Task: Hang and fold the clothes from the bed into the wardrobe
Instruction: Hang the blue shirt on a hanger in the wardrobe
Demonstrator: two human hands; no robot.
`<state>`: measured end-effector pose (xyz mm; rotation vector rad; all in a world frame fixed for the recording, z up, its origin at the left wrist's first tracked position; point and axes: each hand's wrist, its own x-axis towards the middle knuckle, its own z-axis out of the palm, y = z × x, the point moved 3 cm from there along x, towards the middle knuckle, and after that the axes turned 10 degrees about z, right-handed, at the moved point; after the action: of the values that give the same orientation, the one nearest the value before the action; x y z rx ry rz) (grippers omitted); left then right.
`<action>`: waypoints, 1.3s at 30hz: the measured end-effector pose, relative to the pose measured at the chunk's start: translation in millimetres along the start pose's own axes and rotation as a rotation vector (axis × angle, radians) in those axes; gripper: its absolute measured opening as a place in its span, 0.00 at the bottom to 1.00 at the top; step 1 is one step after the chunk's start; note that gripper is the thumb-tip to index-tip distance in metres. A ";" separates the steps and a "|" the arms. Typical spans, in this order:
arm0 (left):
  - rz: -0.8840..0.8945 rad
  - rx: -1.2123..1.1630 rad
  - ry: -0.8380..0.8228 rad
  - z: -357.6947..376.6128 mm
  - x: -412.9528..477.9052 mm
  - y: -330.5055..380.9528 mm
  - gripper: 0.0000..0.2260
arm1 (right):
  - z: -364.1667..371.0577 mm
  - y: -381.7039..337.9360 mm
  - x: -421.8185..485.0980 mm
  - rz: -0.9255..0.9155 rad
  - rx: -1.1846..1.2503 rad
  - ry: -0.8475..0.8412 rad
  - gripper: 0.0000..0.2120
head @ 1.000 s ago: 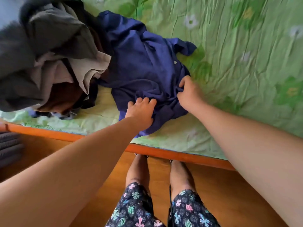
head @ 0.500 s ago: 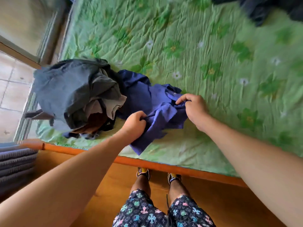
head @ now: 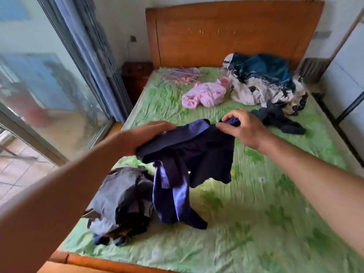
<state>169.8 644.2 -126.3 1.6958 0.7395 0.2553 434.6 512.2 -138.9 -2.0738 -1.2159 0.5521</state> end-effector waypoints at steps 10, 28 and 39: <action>0.209 1.005 -0.083 -2.3 7.5 116.4 0.11 | -105.1 -36.3 -6.4 -0.117 -0.394 0.402 0.08; 0.341 -0.010 0.289 45.0 31.8 210.9 0.14 | -96.9 -59.2 -32.6 -0.029 -0.180 0.245 0.12; 0.429 -0.353 0.228 80.2 9.5 231.8 0.24 | -35.8 -92.6 -55.3 -0.094 0.245 0.346 0.11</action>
<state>297.8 565.0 67.6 1.4821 0.4511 0.8412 375.8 484.1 -45.8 -1.8037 -0.9845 0.2680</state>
